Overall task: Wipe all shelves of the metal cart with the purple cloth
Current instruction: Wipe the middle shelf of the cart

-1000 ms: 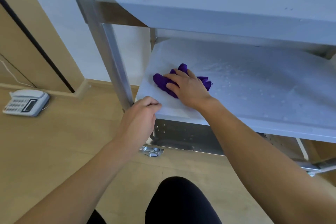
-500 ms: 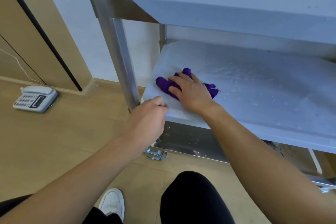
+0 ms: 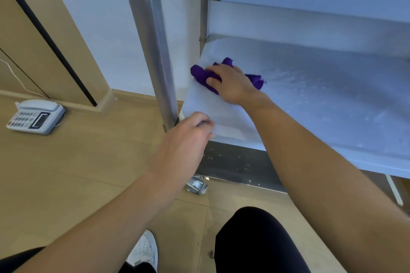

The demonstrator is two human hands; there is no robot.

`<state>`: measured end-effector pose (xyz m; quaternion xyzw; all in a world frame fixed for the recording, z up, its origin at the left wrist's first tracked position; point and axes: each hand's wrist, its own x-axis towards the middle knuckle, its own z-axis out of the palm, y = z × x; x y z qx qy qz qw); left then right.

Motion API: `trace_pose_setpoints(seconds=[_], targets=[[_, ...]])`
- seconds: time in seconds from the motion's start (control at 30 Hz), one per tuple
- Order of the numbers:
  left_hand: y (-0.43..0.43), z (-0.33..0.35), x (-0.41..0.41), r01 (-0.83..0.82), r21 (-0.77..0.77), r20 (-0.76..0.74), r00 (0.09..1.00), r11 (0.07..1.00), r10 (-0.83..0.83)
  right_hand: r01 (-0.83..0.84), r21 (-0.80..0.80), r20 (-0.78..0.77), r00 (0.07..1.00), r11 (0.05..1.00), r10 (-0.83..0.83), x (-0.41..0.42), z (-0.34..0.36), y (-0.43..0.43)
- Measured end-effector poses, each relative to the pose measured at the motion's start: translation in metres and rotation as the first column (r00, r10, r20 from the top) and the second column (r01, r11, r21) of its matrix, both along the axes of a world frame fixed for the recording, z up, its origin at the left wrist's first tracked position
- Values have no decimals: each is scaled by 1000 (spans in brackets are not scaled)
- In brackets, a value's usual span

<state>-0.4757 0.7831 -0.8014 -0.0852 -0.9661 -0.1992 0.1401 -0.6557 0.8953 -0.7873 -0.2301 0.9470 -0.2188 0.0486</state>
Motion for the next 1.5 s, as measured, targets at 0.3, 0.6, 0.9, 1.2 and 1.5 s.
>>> trace_pose_setpoints(seconds=[0.3, 0.6, 0.9, 1.2, 1.5], targets=[[-3, -7, -1, -11, -37, -123, 992, 999, 6, -85, -2, -86, 993, 996, 85, 86, -4, 25], [14, 1, -9, -61, -197, -154, 988, 978, 30, 29, -18, -132, 991, 999, -31, 85, -8, 33], [36, 0, -26, -2, -264, -125, 992, 964, -32, 200, -21, -123, 972, 980, -201, 83, -17, 69], [75, -6, -40, 149, -222, -99, 980, 964, -175, 313, -27, -87, 945, 949, -314, 81, -15, 119], [95, -9, -49, 210, -151, -126, 965, 966, -230, 415, 2, -84, 907, 910, -413, 84, -14, 166]])
